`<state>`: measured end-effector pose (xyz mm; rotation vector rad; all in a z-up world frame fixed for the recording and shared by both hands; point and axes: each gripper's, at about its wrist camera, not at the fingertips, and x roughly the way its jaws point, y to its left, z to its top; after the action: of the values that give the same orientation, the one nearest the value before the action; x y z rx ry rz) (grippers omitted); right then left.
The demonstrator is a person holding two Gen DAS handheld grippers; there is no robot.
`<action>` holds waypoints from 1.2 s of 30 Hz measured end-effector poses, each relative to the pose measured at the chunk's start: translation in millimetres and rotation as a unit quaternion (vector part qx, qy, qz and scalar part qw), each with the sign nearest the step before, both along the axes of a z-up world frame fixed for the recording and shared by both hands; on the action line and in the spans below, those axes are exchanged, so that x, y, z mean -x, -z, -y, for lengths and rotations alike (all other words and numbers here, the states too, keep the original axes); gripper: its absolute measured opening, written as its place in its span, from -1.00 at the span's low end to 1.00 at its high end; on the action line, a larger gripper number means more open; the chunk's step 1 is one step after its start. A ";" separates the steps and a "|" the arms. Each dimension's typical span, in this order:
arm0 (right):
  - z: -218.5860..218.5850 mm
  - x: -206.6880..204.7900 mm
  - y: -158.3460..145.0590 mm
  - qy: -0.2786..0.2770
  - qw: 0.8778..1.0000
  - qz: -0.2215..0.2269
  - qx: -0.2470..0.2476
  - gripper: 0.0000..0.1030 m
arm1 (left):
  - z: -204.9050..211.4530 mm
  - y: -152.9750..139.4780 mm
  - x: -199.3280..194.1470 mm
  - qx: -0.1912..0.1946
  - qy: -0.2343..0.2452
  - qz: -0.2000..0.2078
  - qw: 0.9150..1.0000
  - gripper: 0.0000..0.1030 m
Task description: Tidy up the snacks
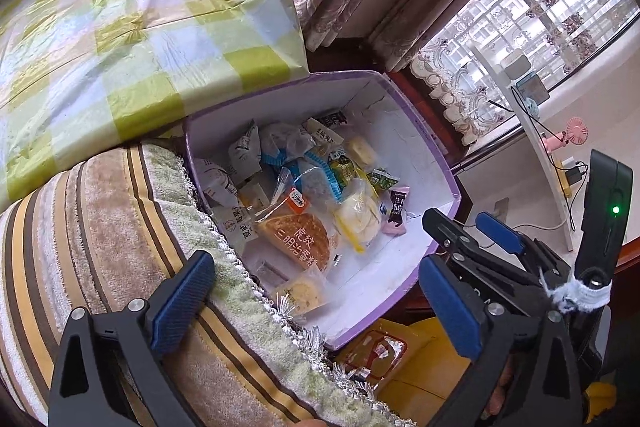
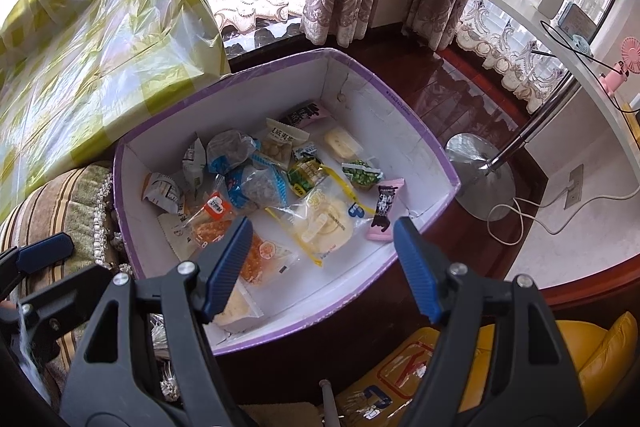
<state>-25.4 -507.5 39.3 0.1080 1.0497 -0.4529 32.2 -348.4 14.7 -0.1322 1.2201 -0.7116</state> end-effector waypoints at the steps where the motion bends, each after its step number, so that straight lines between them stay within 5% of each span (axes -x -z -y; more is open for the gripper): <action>1: 0.1 -0.2 0.2 0.000 1.000 0.000 0.000 0.46 | 0.3 0.6 -0.1 -0.001 0.000 0.001 1.000 1.00; 36: 0.7 0.9 3.5 0.003 1.000 -0.003 -0.005 0.46 | 0.2 -0.2 0.2 0.000 0.000 0.004 1.000 1.00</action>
<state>-26.3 -508.2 35.9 0.1175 1.0583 -0.4535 32.0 -348.6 14.9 -0.1296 1.2121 -0.7122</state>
